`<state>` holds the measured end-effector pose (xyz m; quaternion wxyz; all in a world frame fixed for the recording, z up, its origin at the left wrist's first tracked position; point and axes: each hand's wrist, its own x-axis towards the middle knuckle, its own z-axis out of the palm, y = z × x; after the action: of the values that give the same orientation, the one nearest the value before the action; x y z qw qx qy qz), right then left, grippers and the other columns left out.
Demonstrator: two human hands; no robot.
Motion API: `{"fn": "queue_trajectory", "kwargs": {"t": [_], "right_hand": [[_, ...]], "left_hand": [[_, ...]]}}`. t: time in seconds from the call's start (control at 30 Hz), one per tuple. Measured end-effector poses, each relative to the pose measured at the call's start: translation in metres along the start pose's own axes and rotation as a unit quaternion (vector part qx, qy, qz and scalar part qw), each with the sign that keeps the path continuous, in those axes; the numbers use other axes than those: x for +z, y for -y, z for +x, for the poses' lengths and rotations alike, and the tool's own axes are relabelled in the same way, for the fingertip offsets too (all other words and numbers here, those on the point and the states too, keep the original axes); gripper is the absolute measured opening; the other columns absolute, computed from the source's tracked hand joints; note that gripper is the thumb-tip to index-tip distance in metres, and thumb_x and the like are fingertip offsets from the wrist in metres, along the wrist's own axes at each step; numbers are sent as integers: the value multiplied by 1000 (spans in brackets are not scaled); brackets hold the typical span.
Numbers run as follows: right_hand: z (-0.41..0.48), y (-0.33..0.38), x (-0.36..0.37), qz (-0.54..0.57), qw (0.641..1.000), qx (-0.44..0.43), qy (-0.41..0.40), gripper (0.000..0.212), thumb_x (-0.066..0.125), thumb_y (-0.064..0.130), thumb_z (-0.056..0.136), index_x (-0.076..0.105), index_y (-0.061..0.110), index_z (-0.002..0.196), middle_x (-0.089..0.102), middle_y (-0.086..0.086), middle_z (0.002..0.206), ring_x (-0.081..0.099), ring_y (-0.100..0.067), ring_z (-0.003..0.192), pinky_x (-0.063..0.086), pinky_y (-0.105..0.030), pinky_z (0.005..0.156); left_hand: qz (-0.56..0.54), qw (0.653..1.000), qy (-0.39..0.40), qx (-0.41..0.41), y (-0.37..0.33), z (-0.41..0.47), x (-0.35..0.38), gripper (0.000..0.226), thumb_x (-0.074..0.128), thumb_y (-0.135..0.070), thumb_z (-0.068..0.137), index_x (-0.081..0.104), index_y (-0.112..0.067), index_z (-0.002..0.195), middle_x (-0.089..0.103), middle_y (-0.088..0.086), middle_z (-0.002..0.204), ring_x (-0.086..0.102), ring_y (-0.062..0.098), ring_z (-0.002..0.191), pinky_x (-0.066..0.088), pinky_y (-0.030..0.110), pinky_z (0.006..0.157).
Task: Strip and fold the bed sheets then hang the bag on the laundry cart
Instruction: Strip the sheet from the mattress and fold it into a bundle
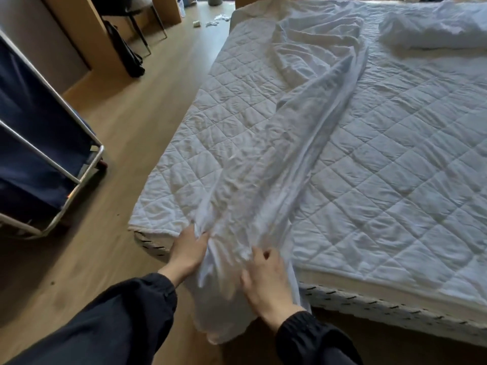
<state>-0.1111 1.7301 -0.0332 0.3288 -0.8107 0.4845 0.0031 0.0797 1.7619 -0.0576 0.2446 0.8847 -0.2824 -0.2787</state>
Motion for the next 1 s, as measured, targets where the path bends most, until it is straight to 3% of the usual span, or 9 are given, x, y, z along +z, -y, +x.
{"fn": "queue_trajectory", "kwargs": {"t": [0.1, 0.27, 0.4, 0.53, 0.63, 0.73, 0.87, 0.93, 1.0], "right_hand": [[9, -28, 2, -16, 996, 58, -58, 62, 47, 39, 93, 21, 17, 144, 30, -15, 138, 36, -32, 128, 35, -39, 106], [35, -62, -13, 113, 972, 195, -59, 82, 54, 55, 88, 17, 12, 147, 33, -14, 147, 32, -34, 134, 29, -43, 108], [47, -50, -17, 451, 877, 166, -25, 63, 70, 52, 77, 47, 13, 122, 63, -1, 118, 62, -17, 103, 51, -26, 80], [44, -38, -14, 509, 844, 164, -38, 35, 76, 28, 79, 63, 16, 109, 71, 0, 99, 69, -13, 86, 56, -25, 72], [33, -48, -20, 467, 853, 205, -106, 12, 70, 26, 84, 67, 17, 92, 71, 2, 85, 68, -18, 78, 56, -32, 70], [18, -62, -32, 326, 895, 231, -199, 27, 54, 39, 92, 63, 16, 84, 66, 0, 82, 64, -29, 83, 51, -38, 75], [2, -90, -50, 174, 914, 264, -255, 41, 37, 42, 99, 60, 12, 115, 60, -14, 108, 55, -36, 105, 39, -37, 82], [-3, -108, -55, 64, 926, 271, -254, 41, 39, 36, 97, 52, 17, 131, 47, -17, 127, 45, -37, 117, 34, -44, 97], [-8, -119, -55, -9, 931, 247, -269, 44, 48, 21, 91, 48, 20, 135, 41, -18, 127, 43, -38, 114, 33, -47, 97]], "left_hand": [[-8, 1000, 2, -3, 0, 4, 13, 47, 54, -43, 89, 50, -13, 126, 61, 8, 118, 57, 31, 108, 47, 41, 90], [-130, 991, 2, -26, 2, 6, 15, 55, 72, -45, 77, 49, -10, 113, 61, 2, 104, 61, 24, 96, 52, 43, 85], [-196, 979, 50, -8, 0, 1, 10, 28, 70, -33, 84, 65, -14, 104, 72, -1, 93, 70, 18, 86, 57, 33, 75], [-245, 961, 118, 42, -26, -21, 16, 20, 64, -30, 90, 67, -15, 103, 74, -3, 88, 71, 11, 79, 53, 20, 63], [-248, 954, 145, 82, -43, -33, 24, 17, 62, -34, 91, 67, -21, 102, 74, -6, 91, 71, 10, 84, 55, 22, 69], [-200, 957, 153, 145, -56, -47, 39, 25, 59, -45, 84, 64, -27, 100, 72, -9, 95, 68, 5, 88, 55, 25, 78], [-152, 956, 198, 153, -77, -65, 68, 28, 60, -49, 83, 63, -23, 94, 69, -9, 91, 67, 8, 87, 56, 35, 81], [-135, 960, 208, 127, -87, -71, 82, 28, 62, -44, 86, 60, -20, 74, 64, -9, 72, 65, 14, 73, 55, 35, 67], [-131, 968, 193, 97, -93, -73, 91, 35, 62, -46, 87, 57, -18, 67, 61, -6, 66, 62, 16, 66, 51, 35, 62]]}}
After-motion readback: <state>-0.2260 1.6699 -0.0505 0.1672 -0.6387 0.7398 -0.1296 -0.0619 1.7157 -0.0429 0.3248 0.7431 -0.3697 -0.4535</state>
